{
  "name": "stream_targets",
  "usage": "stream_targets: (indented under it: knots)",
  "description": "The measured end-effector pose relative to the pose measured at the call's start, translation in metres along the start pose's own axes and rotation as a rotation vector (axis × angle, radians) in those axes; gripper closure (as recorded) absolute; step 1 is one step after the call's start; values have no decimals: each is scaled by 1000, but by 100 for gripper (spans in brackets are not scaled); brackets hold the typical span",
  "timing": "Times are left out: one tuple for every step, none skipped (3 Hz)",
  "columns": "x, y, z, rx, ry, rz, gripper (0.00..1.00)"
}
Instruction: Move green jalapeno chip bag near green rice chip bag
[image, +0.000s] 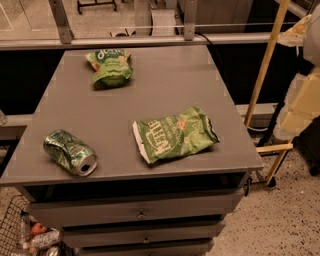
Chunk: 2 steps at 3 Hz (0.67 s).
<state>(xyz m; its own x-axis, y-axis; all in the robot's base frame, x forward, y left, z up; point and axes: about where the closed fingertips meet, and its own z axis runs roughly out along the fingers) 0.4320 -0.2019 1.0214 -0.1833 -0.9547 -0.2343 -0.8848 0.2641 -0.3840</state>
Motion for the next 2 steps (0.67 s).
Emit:
stream_targets:
  knots:
    - [0, 0, 0, 0, 0, 0, 0]
    - [-9, 1, 19, -44, 34, -33, 0]
